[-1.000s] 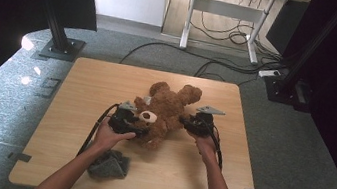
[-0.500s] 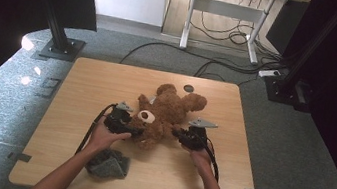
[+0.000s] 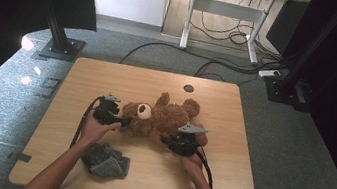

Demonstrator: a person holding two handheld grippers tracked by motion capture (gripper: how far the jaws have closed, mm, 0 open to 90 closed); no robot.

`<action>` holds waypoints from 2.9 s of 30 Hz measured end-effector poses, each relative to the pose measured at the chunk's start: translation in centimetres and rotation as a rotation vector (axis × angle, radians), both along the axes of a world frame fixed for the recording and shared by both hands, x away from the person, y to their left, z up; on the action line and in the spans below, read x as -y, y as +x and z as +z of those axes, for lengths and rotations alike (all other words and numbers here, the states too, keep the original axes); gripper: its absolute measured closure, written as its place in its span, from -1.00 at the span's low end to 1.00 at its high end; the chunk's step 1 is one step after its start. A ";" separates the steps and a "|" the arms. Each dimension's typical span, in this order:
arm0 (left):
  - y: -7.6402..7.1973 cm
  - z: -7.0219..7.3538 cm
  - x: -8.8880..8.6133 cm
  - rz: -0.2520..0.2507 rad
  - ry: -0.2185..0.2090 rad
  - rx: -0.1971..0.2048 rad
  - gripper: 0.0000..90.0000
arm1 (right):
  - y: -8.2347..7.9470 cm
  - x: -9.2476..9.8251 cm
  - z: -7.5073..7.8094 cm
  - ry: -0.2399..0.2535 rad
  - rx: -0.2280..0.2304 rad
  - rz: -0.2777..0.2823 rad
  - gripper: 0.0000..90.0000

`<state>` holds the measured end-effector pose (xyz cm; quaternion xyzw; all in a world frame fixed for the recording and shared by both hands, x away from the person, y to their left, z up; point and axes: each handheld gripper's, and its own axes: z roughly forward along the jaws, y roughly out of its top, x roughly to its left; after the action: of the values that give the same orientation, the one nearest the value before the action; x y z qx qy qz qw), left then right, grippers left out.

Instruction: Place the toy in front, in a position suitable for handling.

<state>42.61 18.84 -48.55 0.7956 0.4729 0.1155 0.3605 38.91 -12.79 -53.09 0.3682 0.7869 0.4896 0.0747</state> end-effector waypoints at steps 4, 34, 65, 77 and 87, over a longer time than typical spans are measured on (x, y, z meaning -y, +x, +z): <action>0.2 0.1 -0.8 0.018 -0.020 -0.007 -0.30 | 0.3 -1.0 -0.4 0.020 -0.002 0.005 0.69; -4.4 0.4 -4.5 -0.052 -0.136 0.020 -0.32 | -1.0 3.1 1.5 0.139 0.083 -0.116 0.02; -12.3 -2.9 -3.1 -0.195 -0.102 -0.099 -0.69 | -1.6 4.0 1.1 0.112 0.091 -0.161 -0.05; -13.0 -4.7 -2.1 -0.193 0.022 -0.067 -0.59 | -1.5 4.0 0.8 0.098 0.088 -0.168 -0.05; -12.5 -4.9 -2.2 -0.166 0.061 -0.016 -0.12 | -1.5 3.9 0.7 0.090 0.088 -0.173 -0.05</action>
<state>30.11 21.08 -53.42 0.8437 0.4045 0.0933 0.3405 37.39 -16.68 -52.34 0.4157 0.7252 0.5321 0.1346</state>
